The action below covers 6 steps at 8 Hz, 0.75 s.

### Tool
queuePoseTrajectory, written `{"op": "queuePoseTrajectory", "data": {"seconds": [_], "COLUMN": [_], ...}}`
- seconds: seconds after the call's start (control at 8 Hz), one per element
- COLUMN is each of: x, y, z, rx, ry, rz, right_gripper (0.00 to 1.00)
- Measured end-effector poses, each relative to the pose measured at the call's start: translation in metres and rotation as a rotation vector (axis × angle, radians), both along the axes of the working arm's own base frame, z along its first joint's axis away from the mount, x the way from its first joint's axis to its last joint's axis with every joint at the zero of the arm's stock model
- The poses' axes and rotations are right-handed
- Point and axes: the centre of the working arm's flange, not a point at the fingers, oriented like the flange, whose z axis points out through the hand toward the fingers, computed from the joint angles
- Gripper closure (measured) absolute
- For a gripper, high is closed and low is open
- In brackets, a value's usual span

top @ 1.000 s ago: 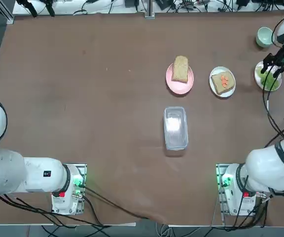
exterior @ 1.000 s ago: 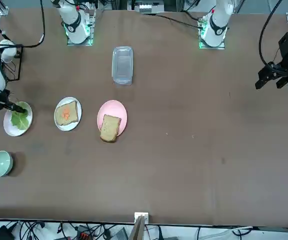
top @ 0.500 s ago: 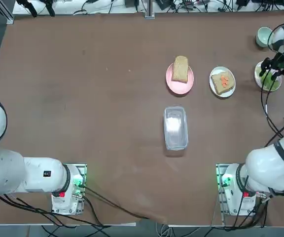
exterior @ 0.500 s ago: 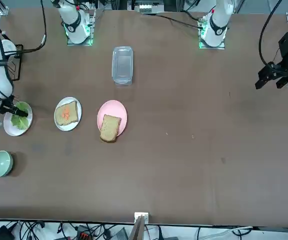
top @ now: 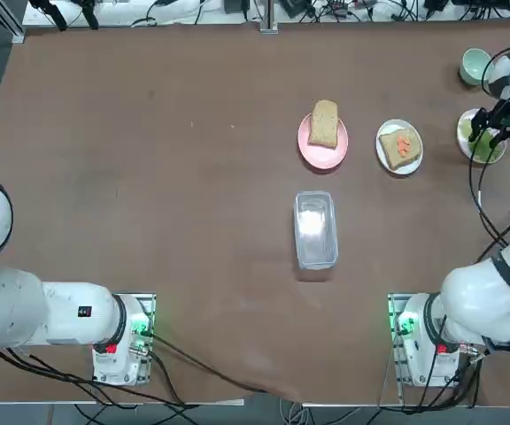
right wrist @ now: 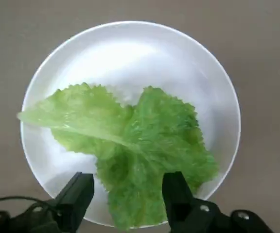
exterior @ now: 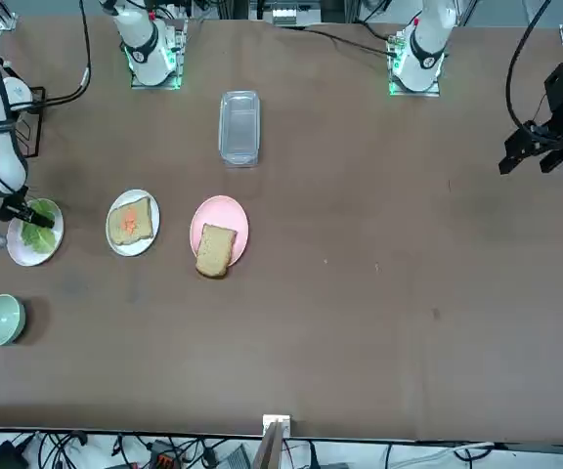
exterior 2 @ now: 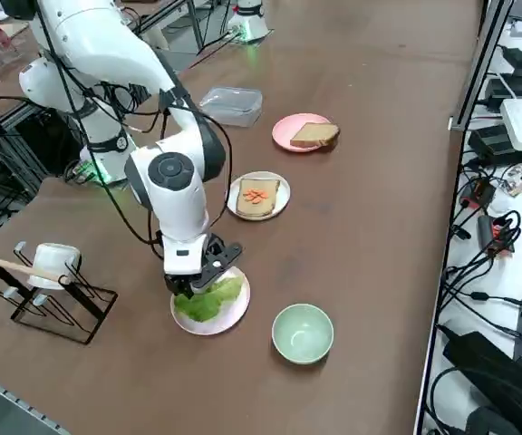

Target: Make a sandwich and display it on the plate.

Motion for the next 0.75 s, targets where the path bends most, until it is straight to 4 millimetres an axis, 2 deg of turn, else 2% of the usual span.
{"op": "queuePoseTrajectory", "data": {"seconds": [0.25,0.5,0.62,0.75], "x": [-0.0018,-0.0018,-0.0017,-0.0018], "y": [0.0001,0.0000,0.0000,0.0000], "z": [-0.0080,-0.0093,-0.0093,-0.0094], "rx": [0.002,0.001,0.001,0.001], "ry": [0.013,0.013,0.013,0.013], "rz": [-0.002,-0.002,-0.002,-0.002], "right_gripper": [0.28,0.33,0.42,0.47]}}
